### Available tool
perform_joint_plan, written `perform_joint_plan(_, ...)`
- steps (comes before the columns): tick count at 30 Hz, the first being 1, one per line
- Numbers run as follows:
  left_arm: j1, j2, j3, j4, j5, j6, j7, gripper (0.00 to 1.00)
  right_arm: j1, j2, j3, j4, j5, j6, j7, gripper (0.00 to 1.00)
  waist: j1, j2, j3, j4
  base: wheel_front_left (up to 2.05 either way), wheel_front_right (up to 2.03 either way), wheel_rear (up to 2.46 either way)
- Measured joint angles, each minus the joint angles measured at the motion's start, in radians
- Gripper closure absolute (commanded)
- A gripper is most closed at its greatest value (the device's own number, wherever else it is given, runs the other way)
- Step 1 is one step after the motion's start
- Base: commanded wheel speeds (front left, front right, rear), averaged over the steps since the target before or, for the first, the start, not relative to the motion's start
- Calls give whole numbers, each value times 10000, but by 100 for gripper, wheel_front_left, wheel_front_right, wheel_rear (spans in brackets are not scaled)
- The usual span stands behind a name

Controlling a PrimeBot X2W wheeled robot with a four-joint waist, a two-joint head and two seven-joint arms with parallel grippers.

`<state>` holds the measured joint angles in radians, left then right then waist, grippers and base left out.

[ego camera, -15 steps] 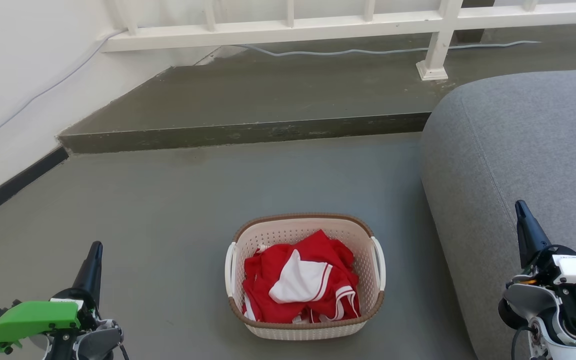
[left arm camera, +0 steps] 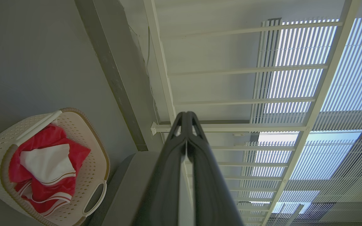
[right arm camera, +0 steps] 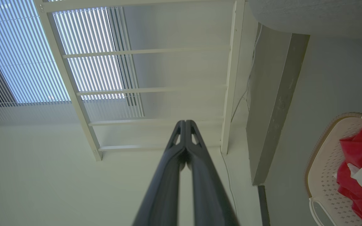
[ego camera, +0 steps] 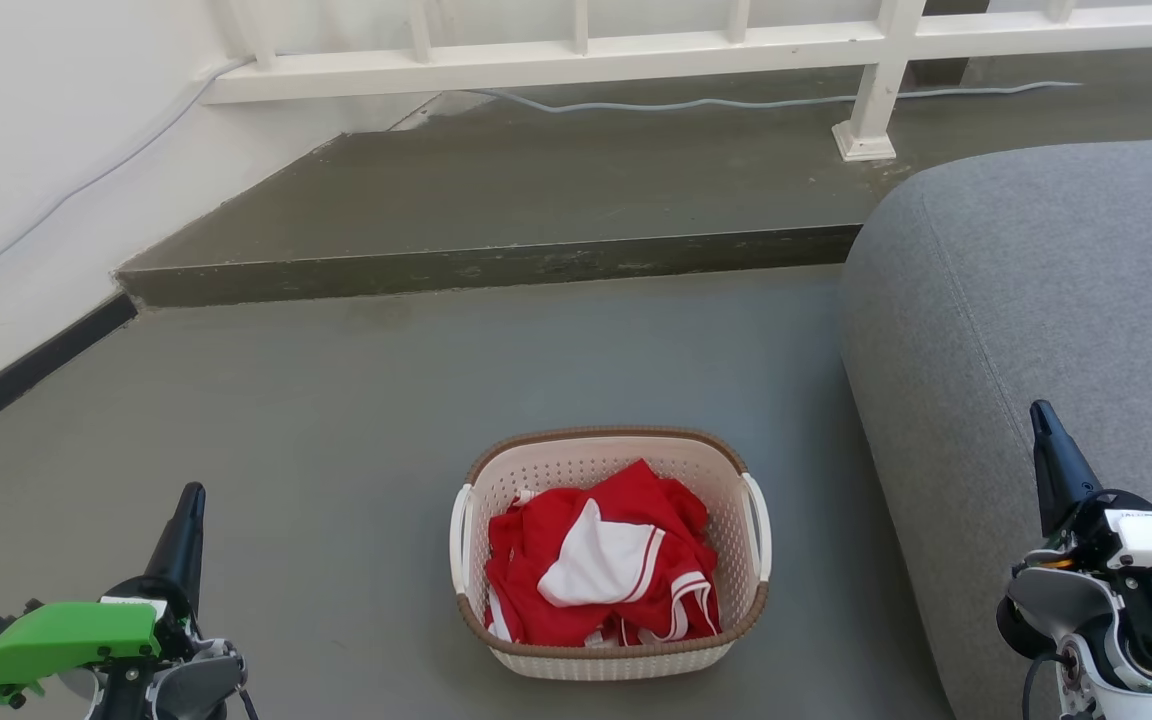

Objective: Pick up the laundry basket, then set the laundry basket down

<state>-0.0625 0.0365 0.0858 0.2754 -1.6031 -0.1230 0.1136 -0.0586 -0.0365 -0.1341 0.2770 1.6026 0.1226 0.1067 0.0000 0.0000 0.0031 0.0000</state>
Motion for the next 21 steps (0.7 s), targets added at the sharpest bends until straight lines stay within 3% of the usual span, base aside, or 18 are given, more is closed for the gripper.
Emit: perform_joint_plan(21, 0, 0, 0, 0, -2, 0, 0, 100, 0, 0, 0, 0, 0, 2, 0, 100, 0, 0, 0, 0, 0, 0, 0)
